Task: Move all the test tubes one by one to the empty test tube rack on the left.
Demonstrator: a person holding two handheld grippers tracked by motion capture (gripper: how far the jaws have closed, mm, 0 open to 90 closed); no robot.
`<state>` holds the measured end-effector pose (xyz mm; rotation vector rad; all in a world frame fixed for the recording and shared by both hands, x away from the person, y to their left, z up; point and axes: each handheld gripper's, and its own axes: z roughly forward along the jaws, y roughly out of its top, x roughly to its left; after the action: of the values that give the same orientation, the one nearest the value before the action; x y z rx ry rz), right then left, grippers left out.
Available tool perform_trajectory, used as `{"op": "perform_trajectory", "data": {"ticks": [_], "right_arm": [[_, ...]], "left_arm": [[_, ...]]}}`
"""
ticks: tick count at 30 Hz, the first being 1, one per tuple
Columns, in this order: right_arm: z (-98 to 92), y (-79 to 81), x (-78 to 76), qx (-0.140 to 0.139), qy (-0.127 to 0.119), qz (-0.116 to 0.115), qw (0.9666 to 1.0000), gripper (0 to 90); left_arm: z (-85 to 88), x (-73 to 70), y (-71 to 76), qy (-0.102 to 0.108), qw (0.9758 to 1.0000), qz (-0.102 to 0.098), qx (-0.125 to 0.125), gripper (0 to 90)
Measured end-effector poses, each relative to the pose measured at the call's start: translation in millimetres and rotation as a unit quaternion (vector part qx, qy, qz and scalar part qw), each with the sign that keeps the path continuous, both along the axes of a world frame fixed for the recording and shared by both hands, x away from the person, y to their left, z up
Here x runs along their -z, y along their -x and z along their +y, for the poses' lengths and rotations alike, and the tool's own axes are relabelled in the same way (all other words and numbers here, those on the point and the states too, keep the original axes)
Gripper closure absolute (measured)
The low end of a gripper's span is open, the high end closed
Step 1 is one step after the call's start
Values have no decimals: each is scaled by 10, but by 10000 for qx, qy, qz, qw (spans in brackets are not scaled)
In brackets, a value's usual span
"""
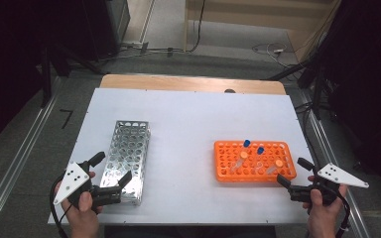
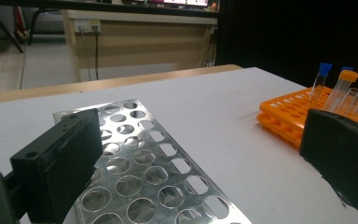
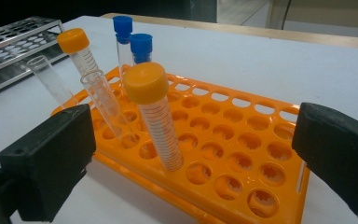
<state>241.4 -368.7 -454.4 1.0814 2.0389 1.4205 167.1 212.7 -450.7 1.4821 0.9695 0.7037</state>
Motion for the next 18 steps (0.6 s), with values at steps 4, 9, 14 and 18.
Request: {"op": "perform_trajectory", "data": {"ticks": [4, 9, 14, 18], "right_arm": [[7, 8, 2, -53, 38, 64, 10000, 0], [13, 13, -5, -160, -4, 115, 9998, 25], [77, 97, -66, -231, -7, 53, 9997, 58], [155, 211, -156, -294, -7, -71, 9995, 135]], "left_arm": [[-9, -6, 3, 17, 10000, -1, 38, 0], [-33, -8, 4, -5, 10000, 32, 82, 0], [-42, -15, 9, 3, 10000, 48, 71, 0], [-53, -20, 10, -3, 9999, 50, 88, 0]]}}
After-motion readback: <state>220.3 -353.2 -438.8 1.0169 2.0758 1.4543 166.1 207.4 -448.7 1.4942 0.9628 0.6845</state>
